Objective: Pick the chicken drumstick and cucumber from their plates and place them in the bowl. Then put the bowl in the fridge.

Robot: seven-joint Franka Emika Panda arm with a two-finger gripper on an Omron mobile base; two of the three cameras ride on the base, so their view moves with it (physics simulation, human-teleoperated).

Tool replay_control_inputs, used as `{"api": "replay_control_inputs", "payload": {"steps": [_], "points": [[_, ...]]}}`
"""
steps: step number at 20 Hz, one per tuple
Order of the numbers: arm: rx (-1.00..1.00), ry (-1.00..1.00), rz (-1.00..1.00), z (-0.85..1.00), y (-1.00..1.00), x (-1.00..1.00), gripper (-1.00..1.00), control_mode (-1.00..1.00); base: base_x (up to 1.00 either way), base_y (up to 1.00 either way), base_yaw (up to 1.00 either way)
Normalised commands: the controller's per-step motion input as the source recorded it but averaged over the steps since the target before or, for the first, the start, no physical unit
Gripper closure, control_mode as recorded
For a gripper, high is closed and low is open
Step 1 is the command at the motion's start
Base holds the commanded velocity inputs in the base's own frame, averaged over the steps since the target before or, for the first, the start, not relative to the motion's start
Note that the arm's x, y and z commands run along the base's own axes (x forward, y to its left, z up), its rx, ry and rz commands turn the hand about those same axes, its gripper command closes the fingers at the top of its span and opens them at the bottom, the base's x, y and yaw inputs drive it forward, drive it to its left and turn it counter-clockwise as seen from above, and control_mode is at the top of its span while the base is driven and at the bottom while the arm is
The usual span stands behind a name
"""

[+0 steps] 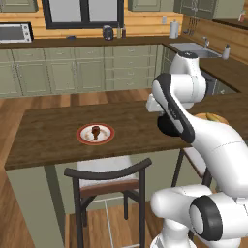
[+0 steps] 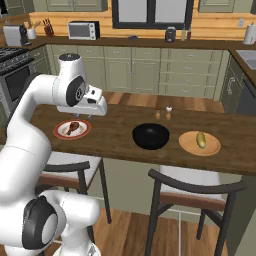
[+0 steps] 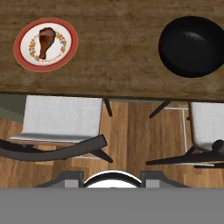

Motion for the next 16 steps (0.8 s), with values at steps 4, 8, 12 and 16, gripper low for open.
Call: {"api": "replay_control_inputs", "payload": {"steps": [4,8,12,16], "points": [[0.00,0.00,0.00,0.00,0.00,0.00,-1.00,1.00,0.00,0.00,0.00],[0.00,0.00,0.00,0.00,0.00,0.00,-1.00,1.00,0.00,0.46,0.00],[0.00,0.00,0.00,0.00,0.00,0.00,-1.00,1.00,0.00,0.98,-0.03],[0.00,0.00,0.00,0.00,0.00,0.00,-1.00,1.00,0.00,0.64,0.00]]}}
